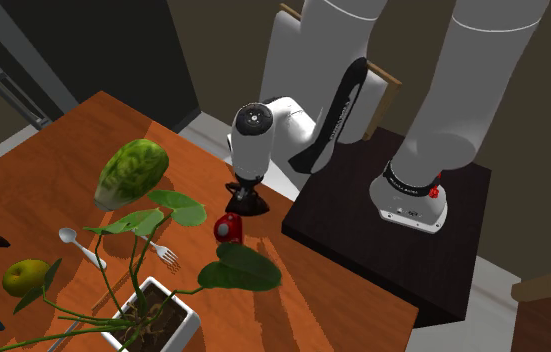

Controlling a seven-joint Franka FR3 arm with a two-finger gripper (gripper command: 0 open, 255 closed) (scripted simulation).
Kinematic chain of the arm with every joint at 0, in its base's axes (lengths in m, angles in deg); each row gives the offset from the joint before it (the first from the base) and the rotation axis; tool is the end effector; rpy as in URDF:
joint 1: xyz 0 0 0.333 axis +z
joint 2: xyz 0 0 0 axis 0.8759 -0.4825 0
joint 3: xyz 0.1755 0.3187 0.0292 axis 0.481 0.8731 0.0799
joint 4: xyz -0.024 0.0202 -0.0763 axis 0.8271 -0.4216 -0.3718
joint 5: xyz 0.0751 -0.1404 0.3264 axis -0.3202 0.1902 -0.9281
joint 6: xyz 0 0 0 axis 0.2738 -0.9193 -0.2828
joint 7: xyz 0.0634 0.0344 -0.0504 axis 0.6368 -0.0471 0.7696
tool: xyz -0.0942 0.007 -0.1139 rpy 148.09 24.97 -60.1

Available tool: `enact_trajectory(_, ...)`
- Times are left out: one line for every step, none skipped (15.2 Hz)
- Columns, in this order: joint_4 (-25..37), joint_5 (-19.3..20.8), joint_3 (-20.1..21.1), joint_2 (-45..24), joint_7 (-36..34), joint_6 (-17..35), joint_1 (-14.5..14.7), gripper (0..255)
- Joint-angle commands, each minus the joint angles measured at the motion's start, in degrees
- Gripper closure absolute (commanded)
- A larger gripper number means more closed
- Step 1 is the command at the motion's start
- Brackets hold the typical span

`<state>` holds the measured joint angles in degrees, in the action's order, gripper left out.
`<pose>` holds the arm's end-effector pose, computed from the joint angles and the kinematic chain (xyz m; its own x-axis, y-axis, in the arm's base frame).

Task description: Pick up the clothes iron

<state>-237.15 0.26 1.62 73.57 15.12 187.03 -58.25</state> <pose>0.3627 0.2234 0.2227 0.9768 0.1499 0.1532 0.1428 -0.9881 0.0565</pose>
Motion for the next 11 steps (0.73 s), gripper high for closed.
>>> enact_trajectory(-0.89, -4.63, 2.36, 2.20, 3.81, -0.78, -1.70, 255)
enact_trajectory(-1.28, -6.99, 3.50, 3.30, 5.68, -1.20, -2.42, 255)
enact_trajectory(-1.64, -9.41, 4.60, 4.42, 7.58, -1.63, -3.08, 255)
enact_trajectory(-1.98, -11.89, 5.62, 5.55, 9.52, -2.09, -3.64, 255)
enact_trajectory(-2.29, -14.41, 6.57, 6.69, 11.47, -2.57, -4.13, 255)
enact_trajectory(-2.56, -16.95, 7.44, 7.84, 13.43, -3.08, -4.52, 255)
enact_trajectory(-2.80, -19.49, 8.15, 9.00, 15.38, -3.62, -4.75, 255)
enact_trajectory(-3.00, -22.00, 8.73, 10.15, 17.29, -4.20, -4.86, 255)
enact_trajectory(-3.16, -24.43, 9.16, 11.30, 19.13, -4.83, -4.83, 255)
enact_trajectory(-3.28, -26.75, 9.47, 12.44, 20.90, -5.50, -4.70, 255)
enact_trajectory(-3.37, -28.93, 9.61, 13.55, 22.56, -6.22, -4.43, 255)
